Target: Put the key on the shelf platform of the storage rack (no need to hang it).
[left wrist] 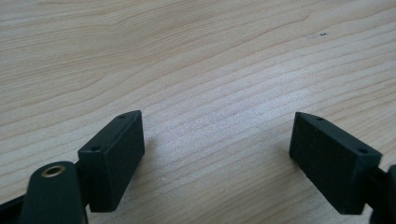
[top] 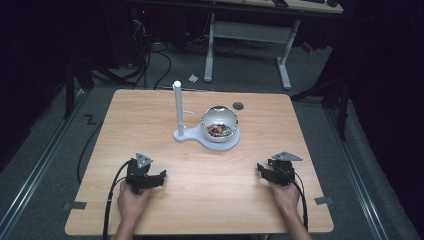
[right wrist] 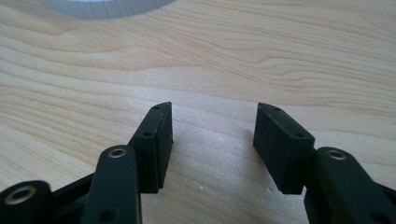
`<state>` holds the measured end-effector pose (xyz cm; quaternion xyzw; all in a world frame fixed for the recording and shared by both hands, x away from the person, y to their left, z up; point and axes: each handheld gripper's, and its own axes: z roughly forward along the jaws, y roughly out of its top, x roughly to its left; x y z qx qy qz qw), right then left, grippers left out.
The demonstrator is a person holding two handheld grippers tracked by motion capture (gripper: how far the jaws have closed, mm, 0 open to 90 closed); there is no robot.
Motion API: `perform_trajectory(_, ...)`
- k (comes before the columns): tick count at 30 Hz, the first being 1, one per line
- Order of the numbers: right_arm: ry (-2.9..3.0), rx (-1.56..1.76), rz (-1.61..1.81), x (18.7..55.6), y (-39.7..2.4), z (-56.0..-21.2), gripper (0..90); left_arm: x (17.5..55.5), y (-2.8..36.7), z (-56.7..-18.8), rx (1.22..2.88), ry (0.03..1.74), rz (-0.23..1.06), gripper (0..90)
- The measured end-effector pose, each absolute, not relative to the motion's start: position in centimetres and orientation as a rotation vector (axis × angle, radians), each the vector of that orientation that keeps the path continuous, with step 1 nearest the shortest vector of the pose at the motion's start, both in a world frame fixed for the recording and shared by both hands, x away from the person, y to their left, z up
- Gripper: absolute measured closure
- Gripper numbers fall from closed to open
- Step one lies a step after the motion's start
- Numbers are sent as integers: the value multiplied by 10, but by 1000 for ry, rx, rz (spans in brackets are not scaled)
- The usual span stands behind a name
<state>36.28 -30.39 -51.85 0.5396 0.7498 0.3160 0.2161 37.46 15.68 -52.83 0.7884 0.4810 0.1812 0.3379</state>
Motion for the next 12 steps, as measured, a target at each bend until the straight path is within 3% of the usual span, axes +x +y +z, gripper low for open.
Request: perform_trajectory(12,2079,1484,838,363,-301,-519,426,375,157,-528,2054,1253,472,185)
